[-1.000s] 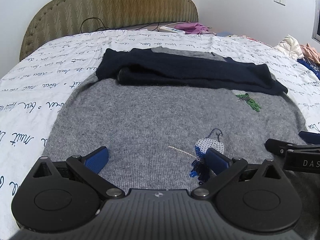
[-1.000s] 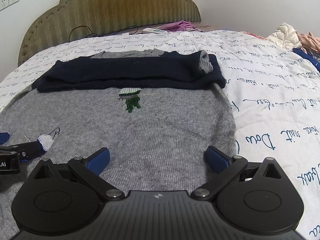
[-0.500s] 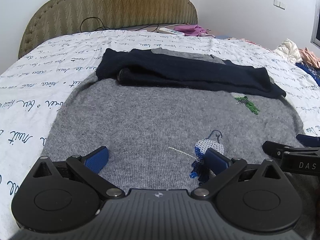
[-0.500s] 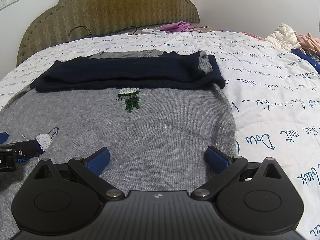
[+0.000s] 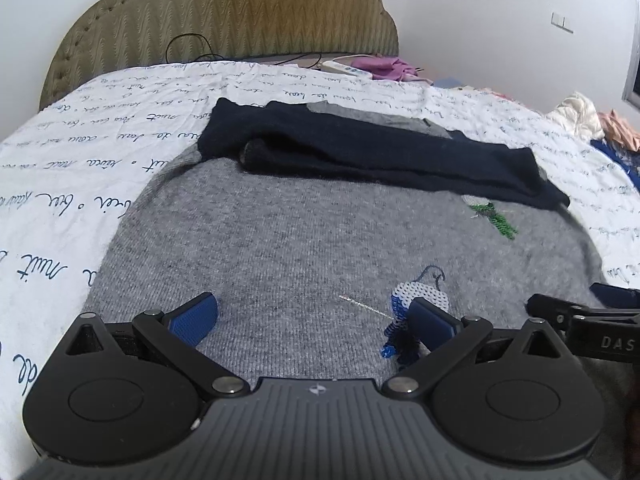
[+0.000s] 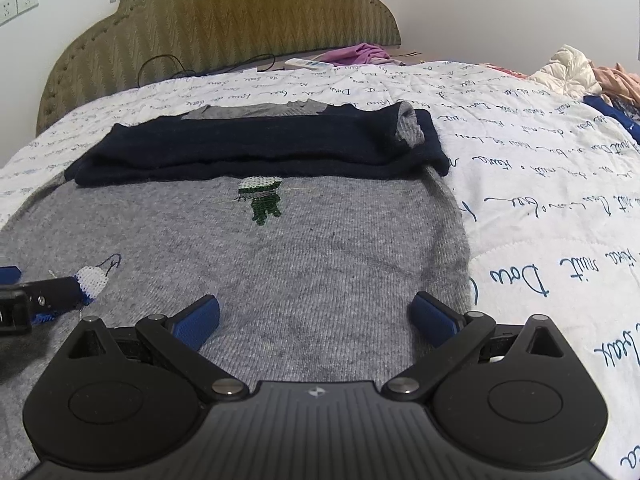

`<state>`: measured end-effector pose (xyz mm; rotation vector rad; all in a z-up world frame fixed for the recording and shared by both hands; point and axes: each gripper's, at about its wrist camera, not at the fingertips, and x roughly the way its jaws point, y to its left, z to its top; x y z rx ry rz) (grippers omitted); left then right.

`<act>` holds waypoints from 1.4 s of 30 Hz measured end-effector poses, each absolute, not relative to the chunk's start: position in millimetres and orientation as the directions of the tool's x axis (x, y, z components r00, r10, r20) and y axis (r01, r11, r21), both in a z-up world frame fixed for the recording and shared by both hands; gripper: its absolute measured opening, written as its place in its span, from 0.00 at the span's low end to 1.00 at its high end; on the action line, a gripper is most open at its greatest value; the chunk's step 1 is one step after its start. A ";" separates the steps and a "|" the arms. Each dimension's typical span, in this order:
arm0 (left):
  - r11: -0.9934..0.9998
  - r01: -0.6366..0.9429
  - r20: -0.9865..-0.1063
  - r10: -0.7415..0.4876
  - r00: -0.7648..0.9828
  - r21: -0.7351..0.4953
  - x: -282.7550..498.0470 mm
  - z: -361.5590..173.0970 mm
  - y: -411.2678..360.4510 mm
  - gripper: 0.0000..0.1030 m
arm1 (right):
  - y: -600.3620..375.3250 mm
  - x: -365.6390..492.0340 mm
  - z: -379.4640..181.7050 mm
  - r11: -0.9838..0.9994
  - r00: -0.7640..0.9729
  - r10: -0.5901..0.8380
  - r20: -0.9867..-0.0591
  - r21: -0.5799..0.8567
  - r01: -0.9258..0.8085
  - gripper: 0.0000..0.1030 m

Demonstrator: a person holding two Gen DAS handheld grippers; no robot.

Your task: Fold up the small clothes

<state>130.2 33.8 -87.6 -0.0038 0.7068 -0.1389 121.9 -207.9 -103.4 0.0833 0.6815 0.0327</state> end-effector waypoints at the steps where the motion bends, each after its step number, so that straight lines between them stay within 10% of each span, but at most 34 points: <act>1: 0.991 0.128 -0.651 -0.114 0.750 -0.026 130.4 -87.7 30.0 1.00 | -207.9 121.7 -103.4 0.996 0.776 0.058 -0.629 0.087 -0.004 1.00; 42: 0.990 0.132 -0.721 -0.053 0.690 0.054 29.2 -74.9 31.3 1.00 | -203.7 33.7 -94.4 0.999 0.736 0.054 -0.675 0.036 -0.040 1.00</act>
